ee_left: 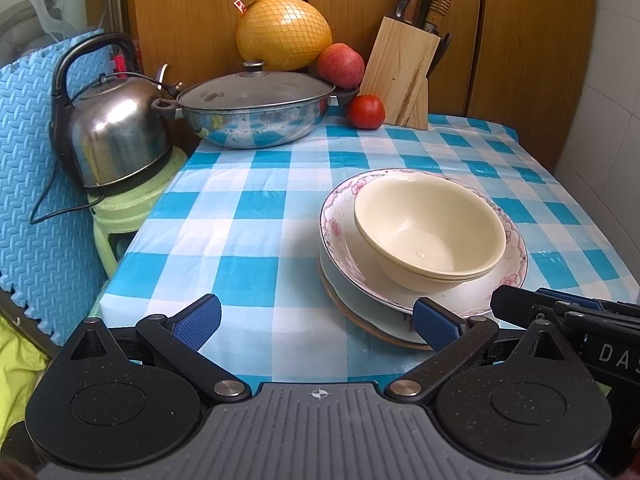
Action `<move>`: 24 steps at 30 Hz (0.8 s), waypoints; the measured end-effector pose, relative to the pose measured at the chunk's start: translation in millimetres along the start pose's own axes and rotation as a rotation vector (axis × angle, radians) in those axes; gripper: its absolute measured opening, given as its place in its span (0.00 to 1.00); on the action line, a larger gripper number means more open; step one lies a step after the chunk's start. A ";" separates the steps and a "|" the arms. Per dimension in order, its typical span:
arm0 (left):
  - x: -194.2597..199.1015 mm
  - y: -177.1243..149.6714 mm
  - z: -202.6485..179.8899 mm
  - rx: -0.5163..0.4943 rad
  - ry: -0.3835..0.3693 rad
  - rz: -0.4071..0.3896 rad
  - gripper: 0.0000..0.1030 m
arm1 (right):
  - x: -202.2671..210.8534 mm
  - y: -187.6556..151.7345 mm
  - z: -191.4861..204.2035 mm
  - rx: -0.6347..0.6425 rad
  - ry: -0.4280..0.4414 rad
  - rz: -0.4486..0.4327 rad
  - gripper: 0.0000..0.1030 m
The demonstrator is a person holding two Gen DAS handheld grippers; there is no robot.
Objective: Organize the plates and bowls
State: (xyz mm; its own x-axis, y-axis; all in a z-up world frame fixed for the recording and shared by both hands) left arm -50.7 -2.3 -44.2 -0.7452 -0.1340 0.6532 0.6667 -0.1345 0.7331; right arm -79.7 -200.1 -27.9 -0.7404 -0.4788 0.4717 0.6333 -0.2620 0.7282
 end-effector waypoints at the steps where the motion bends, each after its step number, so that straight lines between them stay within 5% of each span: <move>1: 0.0 -0.1 -0.2 0.000 0.001 -0.001 1.00 | 0.1 0.1 -0.3 -0.001 0.001 0.000 0.37; 24: 9.3 0.7 -0.7 -0.008 0.028 -0.077 1.00 | 1.9 -0.4 0.7 -0.002 0.005 -0.011 0.38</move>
Point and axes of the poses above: each gripper's, at about its wrist camera, not at the fingertips, and x roughly against the way its jaws point, z to its left, y to its top, the point moved 4 cm from there along -x, roughly the way its jaws point, and after that the axes turned 15 degrees about y, right-handed, at the moved point
